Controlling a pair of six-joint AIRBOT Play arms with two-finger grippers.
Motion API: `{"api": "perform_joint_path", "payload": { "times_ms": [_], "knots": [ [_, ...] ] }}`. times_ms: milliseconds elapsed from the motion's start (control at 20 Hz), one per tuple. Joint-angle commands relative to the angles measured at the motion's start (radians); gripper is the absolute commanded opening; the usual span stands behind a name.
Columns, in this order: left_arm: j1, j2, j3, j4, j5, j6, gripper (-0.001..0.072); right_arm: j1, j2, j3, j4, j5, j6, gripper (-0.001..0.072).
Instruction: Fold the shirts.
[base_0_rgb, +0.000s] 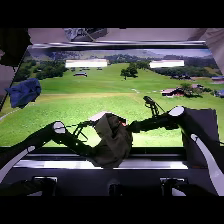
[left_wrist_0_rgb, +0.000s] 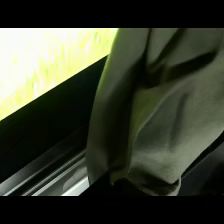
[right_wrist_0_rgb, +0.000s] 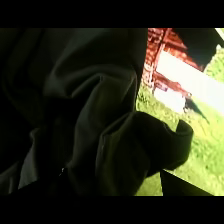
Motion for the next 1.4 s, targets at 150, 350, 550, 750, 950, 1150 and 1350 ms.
{"api": "perform_joint_path", "payload": {
  "times_ms": [150,350,550,750,950,1150,1350],
  "knots": [
    [0.031,0.018,0.027,0.056,0.006,0.004,0.0028,0.069,-0.045,0.034,0.014,-0.143,-0.071,0.0037],
    [0.197,0.162,0.251,0.228,-0.003,-0.068,0.0028,-0.043,0.083,0.228,-0.152,-0.116,-0.068,0.0037],
    [0.421,0.306,0.659,0.23,-0.002,-0.084,0.0028,-0.176,0.294,0.513,-0.301,-0.134,-0.068,0.0037],
    [0.6,0.373,0.939,0.229,-0.003,-0.093,0.0028,-0.245,0.488,0.645,-0.602,-0.159,0.089,0.0037],
    [0.658,0.432,0.984,0.225,-0.003,-0.151,0.0029,-0.246,0.6,0.645,-0.715,-0.08,0.171,0.0037],
    [0.658,0.476,0.983,0.226,-0.033,-0.151,0.0029,-0.246,0.683,0.645,-0.691,0.02,0.172,0.0037],
    [0.657,0.468,0.878,0.244,-0.198,-0.152,0.0029,-0.246,0.655,0.59,-0.688,0.461,0.199,0.0037]
  ]
}}
